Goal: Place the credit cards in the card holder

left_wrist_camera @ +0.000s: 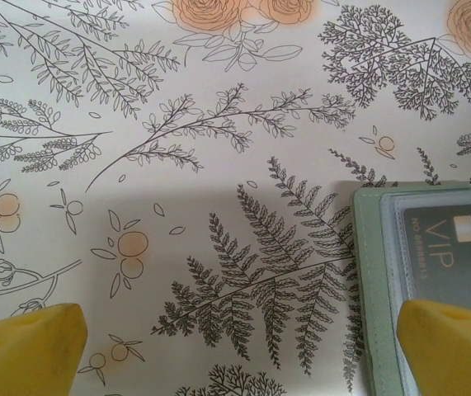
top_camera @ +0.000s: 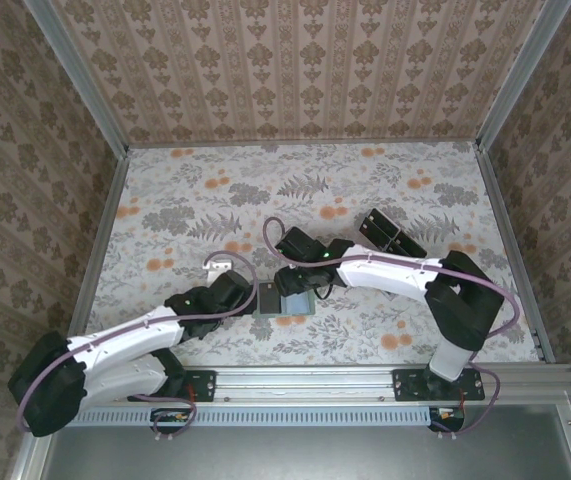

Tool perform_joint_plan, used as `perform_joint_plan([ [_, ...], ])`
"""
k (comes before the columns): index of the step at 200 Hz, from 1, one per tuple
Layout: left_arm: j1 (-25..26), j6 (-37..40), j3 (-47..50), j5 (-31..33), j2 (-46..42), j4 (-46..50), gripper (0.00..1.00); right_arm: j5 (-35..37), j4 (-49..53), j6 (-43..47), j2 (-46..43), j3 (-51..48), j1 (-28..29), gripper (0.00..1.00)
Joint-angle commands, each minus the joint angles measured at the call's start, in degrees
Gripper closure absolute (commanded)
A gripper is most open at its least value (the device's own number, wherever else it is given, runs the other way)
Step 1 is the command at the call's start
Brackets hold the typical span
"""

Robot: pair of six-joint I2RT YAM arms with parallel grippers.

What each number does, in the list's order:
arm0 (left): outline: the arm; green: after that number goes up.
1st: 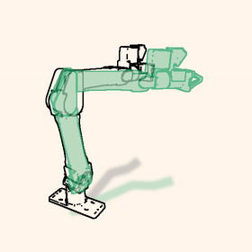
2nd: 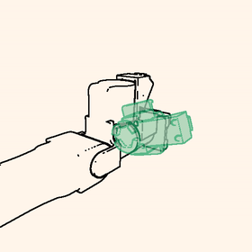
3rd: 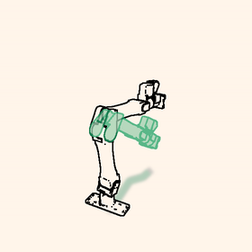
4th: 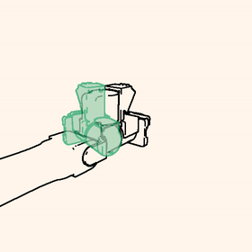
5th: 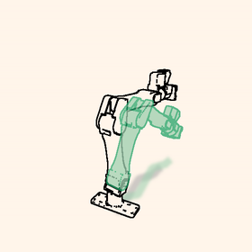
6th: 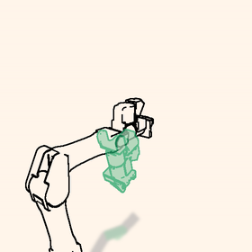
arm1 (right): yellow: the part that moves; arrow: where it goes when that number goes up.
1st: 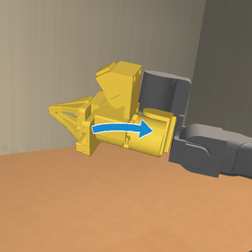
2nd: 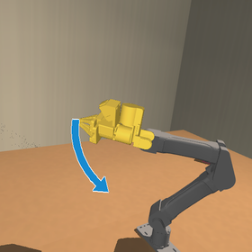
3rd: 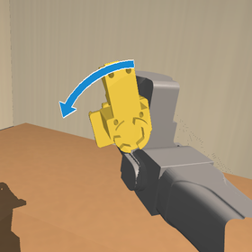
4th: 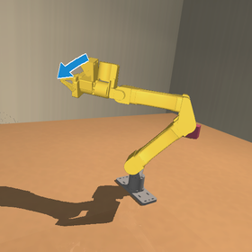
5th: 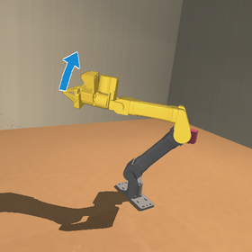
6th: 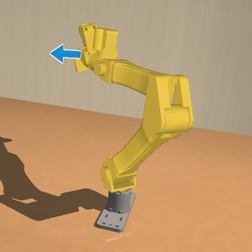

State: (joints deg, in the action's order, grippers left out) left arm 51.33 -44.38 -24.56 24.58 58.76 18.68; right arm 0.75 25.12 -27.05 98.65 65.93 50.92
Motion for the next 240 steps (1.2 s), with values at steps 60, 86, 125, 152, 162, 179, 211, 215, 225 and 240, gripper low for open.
perform_joint_plan([
  [60, 2.3, -3.0, -3.3, 1.5, 3.2, 0.9, 0.00, 1.0, -1.0, 1.9, 4.4, -1.2, -2.5, 0.50],
  [86, 3.0, -3.1, -3.4, 1.9, 4.0, 0.3, 0.00, -0.3, -2.6, 1.1, 5.0, -2.4, -2.8, 0.50],
  [125, 3.4, -3.1, -3.2, 2.1, 4.7, -0.4, 0.00, -3.9, -4.9, -0.8, 6.2, -3.7, -2.9, 0.50],
  [152, 3.5, -3.0, -3.1, 1.9, 4.9, -0.9, 0.00, -6.5, -7.1, -3.2, 6.8, -5.0, -3.0, 0.50],
  [162, 3.5, -2.4, -3.0, 1.7, 5.1, -1.9, 0.00, -7.6, -8.1, -4.3, 7.1, -5.5, -3.1, 0.50],
  [179, 3.7, -1.5, -2.6, 1.8, 5.2, -3.0, 0.00, -9.7, -10.7, -6.8, 7.3, -6.6, -3.6, 0.50],
  [211, 4.1, -1.4, -0.7, 1.9, 3.3, -5.3, 0.00, -13.9, -16.0, -12.6, 7.5, -8.9, -4.7, 0.50],
  [215, 4.3, -1.5, -0.3, 1.9, 3.0, -5.7, 0.00, -14.3, -16.7, -13.2, 7.4, -9.1, -4.9, 0.50],
  [225, 4.5, -1.6, 0.7, 1.9, 2.1, -6.7, 0.00, -15.3, -18.5, -14.9, 7.3, -9.8, -5.1, 0.50],
  [240, 5.2, -1.7, 1.8, 1.9, 1.2, -8.0, 0.00, -16.3, -20.5, -17.0, 7.1, -10.6, -5.4, 0.50],
])
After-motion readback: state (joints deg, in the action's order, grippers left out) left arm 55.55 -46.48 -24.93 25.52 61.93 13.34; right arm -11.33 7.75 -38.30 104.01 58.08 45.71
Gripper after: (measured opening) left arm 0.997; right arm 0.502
